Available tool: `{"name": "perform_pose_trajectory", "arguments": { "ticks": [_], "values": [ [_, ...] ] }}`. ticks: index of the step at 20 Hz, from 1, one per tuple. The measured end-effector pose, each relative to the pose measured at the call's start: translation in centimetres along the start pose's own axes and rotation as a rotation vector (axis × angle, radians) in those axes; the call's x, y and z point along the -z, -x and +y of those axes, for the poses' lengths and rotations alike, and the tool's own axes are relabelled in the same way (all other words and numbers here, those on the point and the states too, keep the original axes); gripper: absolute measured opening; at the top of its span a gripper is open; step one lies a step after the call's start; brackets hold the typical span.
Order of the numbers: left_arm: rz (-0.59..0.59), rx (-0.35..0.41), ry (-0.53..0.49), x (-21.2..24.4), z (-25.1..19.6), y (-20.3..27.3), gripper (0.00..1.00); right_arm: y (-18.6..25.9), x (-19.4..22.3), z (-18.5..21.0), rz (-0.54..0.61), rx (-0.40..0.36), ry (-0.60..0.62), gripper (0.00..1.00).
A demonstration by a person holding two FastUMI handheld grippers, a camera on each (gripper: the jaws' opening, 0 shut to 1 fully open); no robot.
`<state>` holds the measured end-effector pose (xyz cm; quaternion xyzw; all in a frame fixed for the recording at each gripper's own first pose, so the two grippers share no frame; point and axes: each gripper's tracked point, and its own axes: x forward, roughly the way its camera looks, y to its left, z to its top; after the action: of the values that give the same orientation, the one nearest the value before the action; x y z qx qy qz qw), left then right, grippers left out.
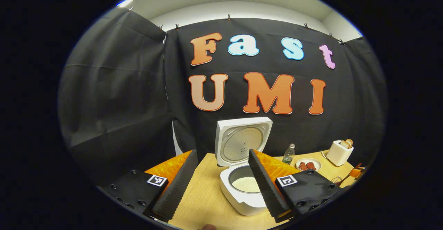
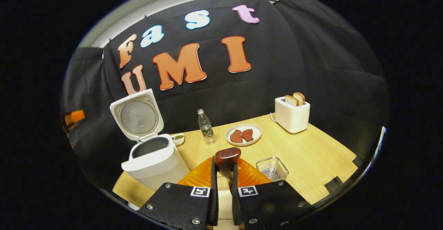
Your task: Close the left gripper, press the button to open the rice cooker; take a wooden spoon from the chopstick holder with the right hand, scoop a spoonful of rice and pour it into the rice cooker, then put the wooden spoon back into the chopstick holder.
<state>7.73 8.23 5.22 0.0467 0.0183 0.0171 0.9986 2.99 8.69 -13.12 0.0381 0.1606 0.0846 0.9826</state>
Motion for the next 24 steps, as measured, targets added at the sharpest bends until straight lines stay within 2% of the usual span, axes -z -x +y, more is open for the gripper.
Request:
{"name": "perform_pose_trajectory", "arguments": {
  "ticks": [2, 5, 7, 9, 17, 21, 24],
  "values": [
    [0.014, 0.015, -0.008, 0.8, 0.7, -0.4, 0.99, -0.4, 1.7, 0.3, 0.020, 0.021, 0.096, 0.16],
    [0.031, 0.031, -0.023, 1.8, 1.5, -0.9, 1.00, -0.3, 3.6, 1.1, 0.035, 0.041, 0.180, 0.16],
    [0.040, 0.040, -0.027, 2.2, 2.0, -1.1, 1.00, -0.2, 6.0, 1.3, 0.082, 0.058, 0.216, 0.16],
    [0.048, 0.047, -0.024, 2.7, 2.3, -1.3, 1.00, 0.5, 7.1, 1.6, 0.079, 0.060, 0.226, 0.16],
    [0.068, 0.057, 0.004, 4.0, 3.5, -1.6, 0.99, 3.2, 10.7, 2.5, 0.136, 0.100, 0.029, 0.16],
    [0.065, 0.056, 0.006, 3.9, 4.0, -1.8, 0.99, 3.2, 11.2, 3.7, 0.167, 0.062, -0.045, 0.16],
    [0.067, 0.056, 0.005, 4.0, 4.3, -2.0, 1.00, 2.8, 11.1, 5.5, 0.213, -0.020, -0.152, 0.16]
  ]
}}
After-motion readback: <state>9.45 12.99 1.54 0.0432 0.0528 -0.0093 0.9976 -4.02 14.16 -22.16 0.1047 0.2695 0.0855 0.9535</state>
